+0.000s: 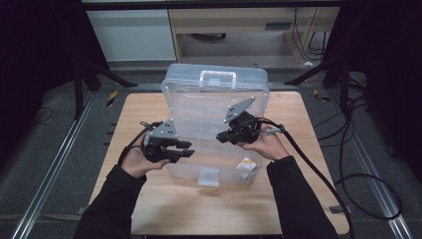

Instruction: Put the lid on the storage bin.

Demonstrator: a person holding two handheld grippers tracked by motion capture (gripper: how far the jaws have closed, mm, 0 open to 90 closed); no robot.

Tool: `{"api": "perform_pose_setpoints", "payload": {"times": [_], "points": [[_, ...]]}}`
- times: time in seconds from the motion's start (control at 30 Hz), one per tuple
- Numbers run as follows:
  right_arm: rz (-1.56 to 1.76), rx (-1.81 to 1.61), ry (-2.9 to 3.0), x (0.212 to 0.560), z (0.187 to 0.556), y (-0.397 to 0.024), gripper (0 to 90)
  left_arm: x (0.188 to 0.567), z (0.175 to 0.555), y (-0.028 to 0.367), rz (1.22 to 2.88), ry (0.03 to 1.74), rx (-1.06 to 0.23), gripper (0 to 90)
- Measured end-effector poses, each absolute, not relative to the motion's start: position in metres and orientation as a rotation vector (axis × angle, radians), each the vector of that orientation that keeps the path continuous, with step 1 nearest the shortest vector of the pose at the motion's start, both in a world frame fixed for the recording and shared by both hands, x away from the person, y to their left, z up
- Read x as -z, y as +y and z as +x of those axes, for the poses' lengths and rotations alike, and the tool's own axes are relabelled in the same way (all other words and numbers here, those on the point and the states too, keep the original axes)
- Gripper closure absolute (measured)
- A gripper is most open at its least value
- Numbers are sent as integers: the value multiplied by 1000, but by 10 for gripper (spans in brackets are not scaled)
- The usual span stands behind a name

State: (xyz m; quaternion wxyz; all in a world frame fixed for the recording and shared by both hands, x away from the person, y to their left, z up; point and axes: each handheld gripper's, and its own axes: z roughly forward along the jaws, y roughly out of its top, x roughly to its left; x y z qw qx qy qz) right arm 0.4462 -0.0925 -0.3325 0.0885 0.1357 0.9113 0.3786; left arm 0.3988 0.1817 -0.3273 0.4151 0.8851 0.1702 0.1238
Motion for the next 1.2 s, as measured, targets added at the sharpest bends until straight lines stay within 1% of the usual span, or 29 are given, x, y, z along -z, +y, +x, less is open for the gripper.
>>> {"api": "perform_pose_setpoints", "payload": {"times": [0.13, 0.17, 0.23, 0.33, 0.4, 0.43, 0.53, 0.57, 0.8, 1.03, 1.2], "points": [[414, -1127, 2703, 333, 445, -92, 866, 315, 411, 197, 2112, 547, -351, 722], [420, -1127, 2703, 333, 445, -92, 863, 311, 419, 204, 2060, 582, -361, 725], [423, -1126, 2701, 333, 444, -92, 863, 310, 422, 207, 2039, 604, -383, 734], [421, -1125, 2699, 333, 443, -92, 862, 310, 435, 217, 1985, 690, -405, 782], [421, -1121, 2697, 334, 443, -92, 862, 311, 442, 221, 1961, 730, -419, 794], [419, -1120, 2696, 334, 442, -92, 861, 312, 445, 223, 1949, 746, -424, 818], [419, -1120, 2695, 334, 442, -92, 861, 315, 453, 226, 1941, 784, -457, 836], [426, -1121, 2691, 335, 440, -92, 860, 318, 457, 226, 1950, 804, -486, 841], [427, -1113, 2686, 338, 436, -91, 856, 323, 463, 223, 1944, 833, -534, 853], [435, -1105, 2664, 342, 428, -90, 845, 320, 463, 228, 1897, 854, -547, 891], [440, -1108, 2651, 344, 425, -90, 839, 319, 462, 231, 1884, 849, -542, 895]]}}
